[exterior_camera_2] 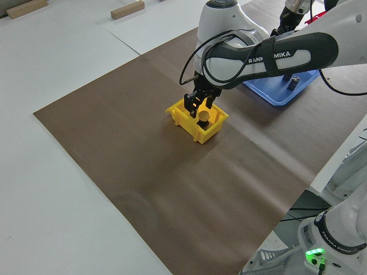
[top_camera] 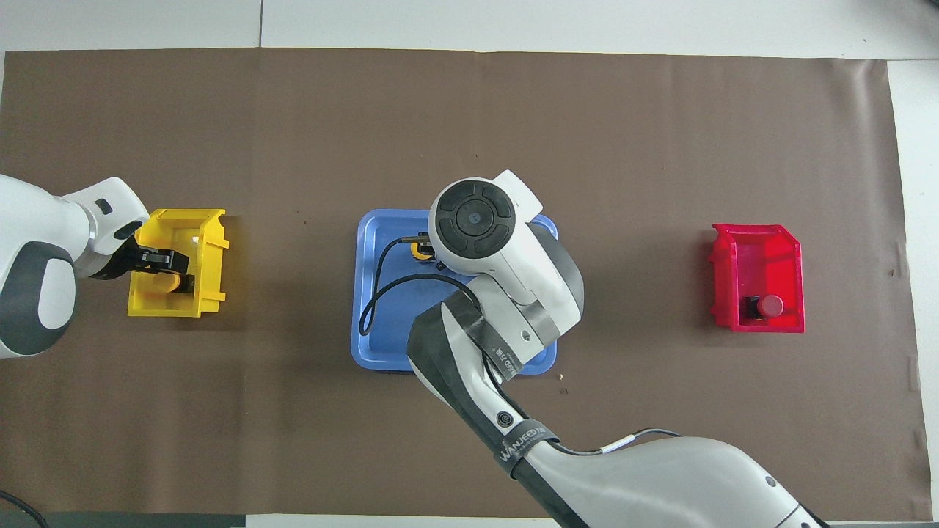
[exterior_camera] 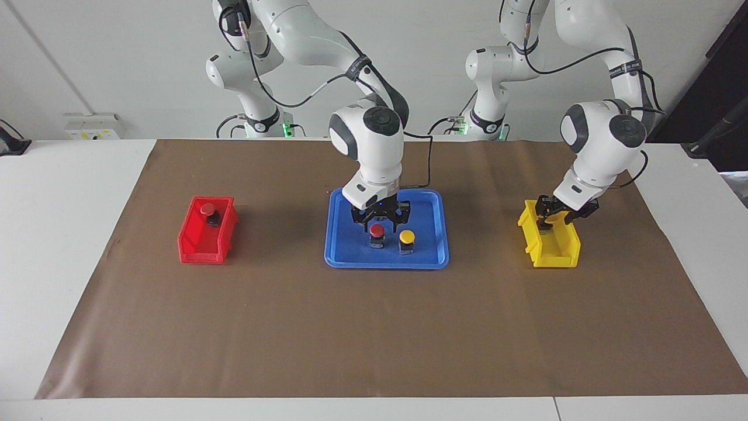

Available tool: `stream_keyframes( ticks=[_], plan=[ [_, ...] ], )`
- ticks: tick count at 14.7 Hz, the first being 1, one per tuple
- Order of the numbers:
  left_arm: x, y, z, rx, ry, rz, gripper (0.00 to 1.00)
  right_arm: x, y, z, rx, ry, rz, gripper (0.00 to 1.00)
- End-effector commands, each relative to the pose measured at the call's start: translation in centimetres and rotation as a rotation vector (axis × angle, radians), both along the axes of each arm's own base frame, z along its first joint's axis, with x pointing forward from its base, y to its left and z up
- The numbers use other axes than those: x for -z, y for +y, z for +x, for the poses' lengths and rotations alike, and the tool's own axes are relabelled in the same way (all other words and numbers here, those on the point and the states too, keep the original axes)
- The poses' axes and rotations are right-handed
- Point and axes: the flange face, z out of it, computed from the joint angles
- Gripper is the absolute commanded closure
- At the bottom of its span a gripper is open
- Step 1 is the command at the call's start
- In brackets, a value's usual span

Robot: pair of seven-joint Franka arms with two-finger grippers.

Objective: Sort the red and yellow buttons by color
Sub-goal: 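Reach into the tray and grasp the second red button with the right gripper, then carry the red button to the red bin while the left gripper reaches the tray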

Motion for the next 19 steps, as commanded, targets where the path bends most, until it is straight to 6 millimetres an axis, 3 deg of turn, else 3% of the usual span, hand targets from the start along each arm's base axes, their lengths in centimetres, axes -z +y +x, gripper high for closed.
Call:
stream_keyframes(
  ticks=[1, 2, 4, 5, 6, 8, 11, 13, 14, 15, 17, 19],
  plan=[
    [-6.8, 0.4, 1.9, 0.006, 0.026, 0.028, 0.28, 0.7, -0.8, -0.9, 0.001, -0.021, 0.003, 0.24],
    [-10.3, 0.4, 2.2, 0.004, 0.015, 0.029, 0.04, 0.9, -0.9, -1.1, -0.002, -0.024, 0.004, 0.24],
    [-16.9, 0.2, 2.1, 0.063, -0.016, 0.03, 0.0, 1.3, -1.2, -1.4, -0.001, -0.015, -0.001, 0.29],
    [-19.1, 0.1, 2.0, 0.092, -0.021, 0.023, 0.0, 1.5, -1.1, -1.6, -0.003, -0.012, -0.002, 0.31],
    [-20.1, -0.1, 2.0, 0.094, -0.03, 0.017, 0.0, 1.7, -1.2, -1.8, -0.003, -0.007, -0.006, 0.35],
    [-19.3, -0.5, 2.2, 0.099, -0.054, 0.014, 0.0, 1.5, -1.2, -1.8, -0.005, -0.01, -0.003, 0.52],
    [-14.3, -0.8, 1.7, 0.092, -0.103, 0.003, 0.0, 1.2, -1.4, -1.5, -0.003, -0.004, -0.008, 0.79],
    [-12.2, -2.3, 2.1, 0.059, -0.119, 0.0, 0.0, -0.7, -1.8, -0.5, 0.002, 0.004, -0.018, 0.81],
    [-10.5, -4.5, 2.5, 0.066, -0.111, -0.002, 0.0, -2.3, -3.0, 0.4, -0.016, 0.024, -0.038, 0.81],
    [-9.0, -7.5, 3.0, 0.04, -0.119, -0.008, 0.0, -4.3, -5.6, 1.5, -0.027, 0.03, -0.045, 0.81],
    [-7.3, -15.0, 2.4, 0.01, -0.13, -0.02, 0.0, -8.9, -13.0, 3.0, -0.042, 0.023, -0.038, 0.8],
    [-6.4, -21.2, 1.4, 0.072, -0.168, -0.042, 0.0, -10.1, -21.6, 2.8, -0.119, 0.058, -0.048, 0.81]
  ],
)
